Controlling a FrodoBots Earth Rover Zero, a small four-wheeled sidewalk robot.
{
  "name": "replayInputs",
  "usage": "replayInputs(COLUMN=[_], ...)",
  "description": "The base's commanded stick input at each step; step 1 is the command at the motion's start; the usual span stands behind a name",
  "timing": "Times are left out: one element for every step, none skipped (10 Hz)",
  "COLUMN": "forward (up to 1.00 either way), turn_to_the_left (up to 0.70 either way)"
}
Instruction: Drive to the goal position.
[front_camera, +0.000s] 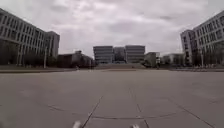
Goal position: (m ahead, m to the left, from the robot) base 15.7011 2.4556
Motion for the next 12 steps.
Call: replayInputs(forward=[0.7,0.7,0.7,0.7,0.7,0.7,0.7,0.7,0.7,0.7,0.7,0.7], turn_to_the_left=[0.0,0.0,0.0,0.0,0.0,0.0,0.0,-0.06,-0.18,-0.17,-0.06,0.0])
